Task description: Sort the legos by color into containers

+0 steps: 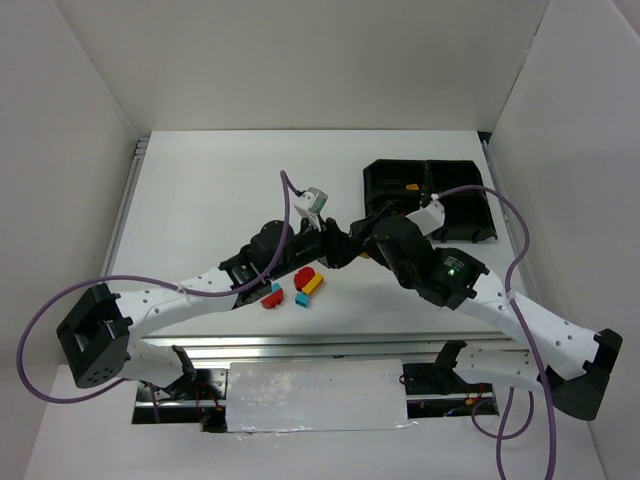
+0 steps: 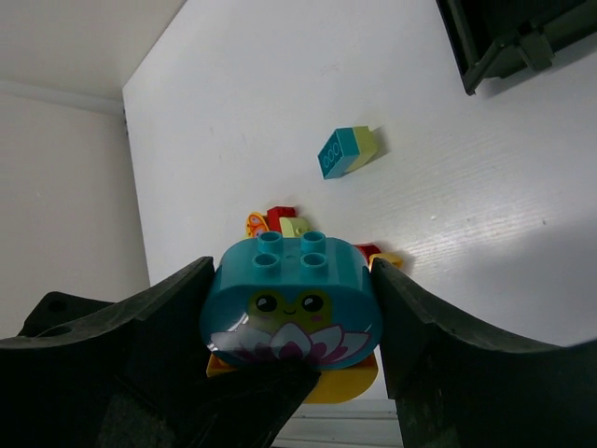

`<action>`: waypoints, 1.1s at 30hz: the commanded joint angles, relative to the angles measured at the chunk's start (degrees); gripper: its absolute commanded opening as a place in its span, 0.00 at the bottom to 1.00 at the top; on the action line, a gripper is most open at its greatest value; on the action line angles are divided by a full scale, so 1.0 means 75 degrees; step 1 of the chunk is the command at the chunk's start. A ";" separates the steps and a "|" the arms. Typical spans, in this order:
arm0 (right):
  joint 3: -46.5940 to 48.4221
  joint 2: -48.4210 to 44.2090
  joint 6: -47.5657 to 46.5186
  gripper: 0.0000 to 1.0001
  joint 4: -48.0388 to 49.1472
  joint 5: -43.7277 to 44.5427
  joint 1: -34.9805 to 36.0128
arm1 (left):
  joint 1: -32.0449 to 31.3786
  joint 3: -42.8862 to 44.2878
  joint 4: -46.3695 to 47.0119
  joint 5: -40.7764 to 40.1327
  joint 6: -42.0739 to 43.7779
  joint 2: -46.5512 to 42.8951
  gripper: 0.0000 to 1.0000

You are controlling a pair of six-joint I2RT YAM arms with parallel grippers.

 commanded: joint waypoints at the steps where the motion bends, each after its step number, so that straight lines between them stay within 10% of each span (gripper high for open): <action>1: 0.0191 -0.0142 -0.0109 0.00 0.0487 -0.0159 0.0129 | -0.0077 0.0415 0.0380 0.0006 0.0269 0.0054 0.00; 6: -0.0055 -0.0446 -0.0636 0.15 0.0827 -0.0289 0.0129 | -0.0077 0.0415 0.0040 -0.0134 0.0503 -0.0215 0.00; 9: -0.0383 -0.0868 -0.0988 0.92 0.1132 -0.0429 0.0129 | -0.0089 0.0228 -0.0077 -0.0205 0.0690 -0.0554 0.00; 10: -0.0465 -0.1089 -0.1197 0.99 0.1179 -0.0453 0.0129 | -0.0077 0.0146 -0.0113 -0.0205 0.0761 -0.0637 0.00; 17: -0.0980 -0.2156 -0.3715 1.00 0.1985 -0.1236 -0.0163 | -0.0065 0.0134 -0.1248 0.0123 0.1662 -0.1596 0.00; 24: -0.1450 -0.3690 -0.7218 1.00 0.2562 -0.5401 -0.0387 | -0.0030 0.0484 -0.3040 0.2498 0.2693 -0.2676 0.00; 33: -0.1357 -0.2970 -0.7528 0.95 0.3300 -0.9042 -0.0398 | -0.0042 0.0871 -0.4448 0.4774 0.3269 -0.3380 0.00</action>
